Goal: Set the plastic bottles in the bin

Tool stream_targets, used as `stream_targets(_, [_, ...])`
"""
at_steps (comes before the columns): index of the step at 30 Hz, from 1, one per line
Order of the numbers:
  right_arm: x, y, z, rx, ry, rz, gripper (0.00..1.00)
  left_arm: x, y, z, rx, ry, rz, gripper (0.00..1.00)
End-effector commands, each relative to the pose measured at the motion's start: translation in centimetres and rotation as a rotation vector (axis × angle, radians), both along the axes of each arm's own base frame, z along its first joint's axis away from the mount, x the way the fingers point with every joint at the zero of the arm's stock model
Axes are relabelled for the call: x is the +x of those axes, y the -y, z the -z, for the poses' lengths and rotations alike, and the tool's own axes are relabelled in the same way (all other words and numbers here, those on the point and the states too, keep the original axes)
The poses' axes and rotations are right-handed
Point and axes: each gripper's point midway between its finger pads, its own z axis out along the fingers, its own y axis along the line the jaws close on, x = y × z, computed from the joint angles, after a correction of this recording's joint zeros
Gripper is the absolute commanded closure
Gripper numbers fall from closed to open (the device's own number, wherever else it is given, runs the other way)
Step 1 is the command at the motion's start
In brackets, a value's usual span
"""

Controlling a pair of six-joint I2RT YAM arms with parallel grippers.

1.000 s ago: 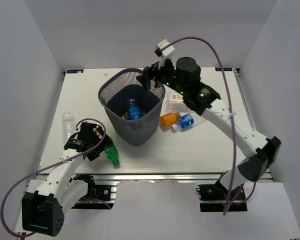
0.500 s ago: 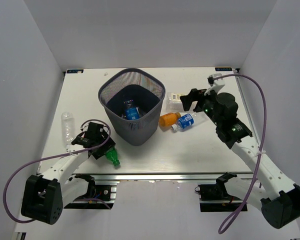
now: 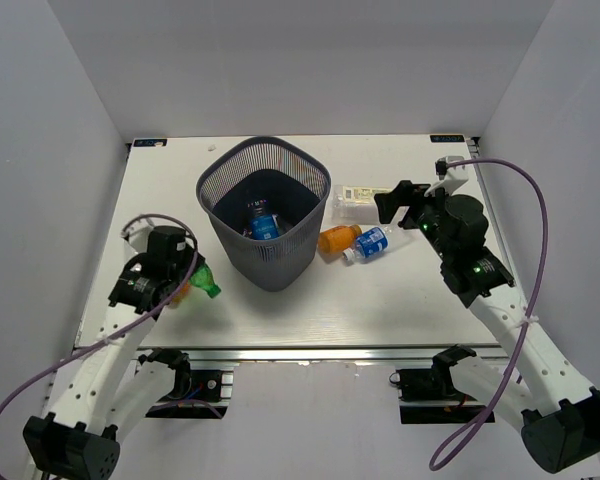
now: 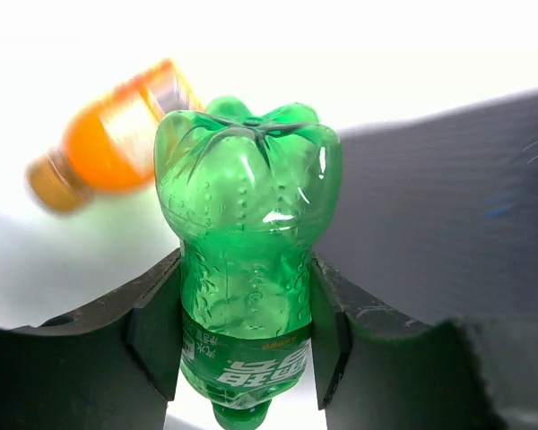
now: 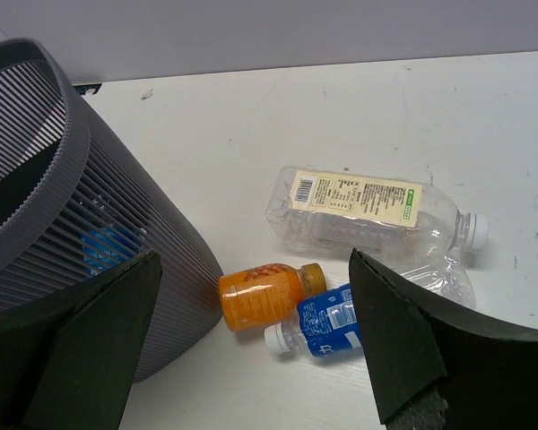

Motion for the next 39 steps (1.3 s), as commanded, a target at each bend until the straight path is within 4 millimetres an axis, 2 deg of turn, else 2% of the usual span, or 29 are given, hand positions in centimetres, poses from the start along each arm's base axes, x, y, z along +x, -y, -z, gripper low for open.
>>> stream_targets(1, [-0.1,0.6,0.2,0.016,0.007,0.027,0.11,0.1,-3.8,-5.2,0.109,0.101,-0.183,0.61])
stream_targets(2, [-0.1,0.8,0.6,0.016,0.001,0.032,0.11,0.5,-5.0,-7.8,0.140,0.161,-0.248,0.61])
stream_targets(4, [-0.1,0.9,0.6,0.015,0.001,0.034,0.11,0.8,-5.8,-10.5,0.155,0.227,-0.290,0.61])
stream_targets(5, [0.0,1.0,0.8,0.003,-0.010,0.032,0.11,1.3,-6.3,-13.2,0.161,0.288,-0.315,0.61])
stream_targets(8, [0.2,1.2,0.7,-0.022,-0.024,0.031,0.11,2.2,-6.6,-17.5,0.177,0.371,-0.327,0.61])
stream_targets(10, [0.3,1.7,0.9,-0.034,-0.043,0.050,0.11,3.9,-5.8,-21.4,0.164,0.460,-0.282,0.60])
stream_targets(11, [0.4,1.9,1.2,-0.035,-0.054,0.056,0.11,4.7,-5.0,-22.6,0.149,0.497,-0.244,0.59])
stream_targets(12, [0.3,2.2,1.9,-0.039,-0.080,0.063,0.10,5.8,-2.8,-24.2,0.100,0.538,-0.121,0.57])
stream_targets(13, [0.3,2.3,2.5,-0.038,-0.103,0.066,0.11,6.7,-1.6,-26.4,0.076,0.618,-0.062,0.56])
stream_targets(15, [0.4,2.8,3.6,-0.038,-0.141,0.084,0.11,7.5,0.5,-29.0,0.011,0.707,0.030,0.56])
stream_targets(16, [0.4,2.9,4.5,-0.040,-0.169,0.079,0.11,8.1,2.5,-31.4,-0.029,0.789,0.132,0.56])
stream_targets(17, [0.4,3.1,5.0,-0.038,-0.188,0.086,0.11,8.6,3.5,-31.5,-0.044,0.797,0.177,0.56])
stream_targets(18, [0.5,3.5,5.4,-0.034,-0.204,0.096,0.11,8.6,4.5,-33.3,-0.064,0.835,0.232,0.56])
stream_targets(19, [0.3,3.7,6.1,-0.032,-0.232,0.099,0.11,9.1,7.0,-34.2,-0.095,0.860,0.364,0.56])
stream_targets(21, [0.4,4.4,6.9,-0.015,-0.256,0.132,0.11,9.6,9.7,-34.3,-0.149,0.869,0.498,0.56])
stream_targets(22, [0.2,4.6,7.6,0.006,-0.282,0.148,0.11,10.0,12.4,-33.9,-0.222,0.877,0.618,0.56])
stream_targets(25, [0.2,5.1,8.5,0.036,-0.307,0.174,0.11,10.3,16.2,-32.6,-0.251,0.846,0.736,0.54])
stream_targets(26, [0.1,5.2,9.0,0.048,-0.323,0.182,0.11,11.4,16.7,-31.3,-0.234,0.805,0.723,0.52])
stream_targets(28, [0.1,5.4,9.6,0.049,-0.343,0.188,0.11,11.4,17.5,-30.5,-0.213,0.778,0.746,0.47])
stream_targets(29, [0.0,5.7,10.0,0.055,-0.361,0.207,0.11,11.4,17.5,-30.2,-0.205,0.775,0.751,0.31])
stream_targets(32, [0.1,6.2,10.7,0.066,-0.388,0.238,0.11,11.1,16.9,-30.4,-0.193,0.794,0.727,0.05])
stream_targets(33, [0.1,6.3,10.9,0.079,-0.396,0.254,0.11,10.9,16.5,-30.2,-0.186,0.798,0.706,0.02])
stream_targets(38, [0.4,6.6,11.3,0.087,-0.399,0.280,0.11,10.4,16.4,-29.9,-0.189,0.792,0.714,0.02])
stream_targets(39, [0.4,6.8,11.4,0.086,-0.402,0.295,0.11,10.7,15.9,-29.6,-0.164,0.772,0.689,0.02])
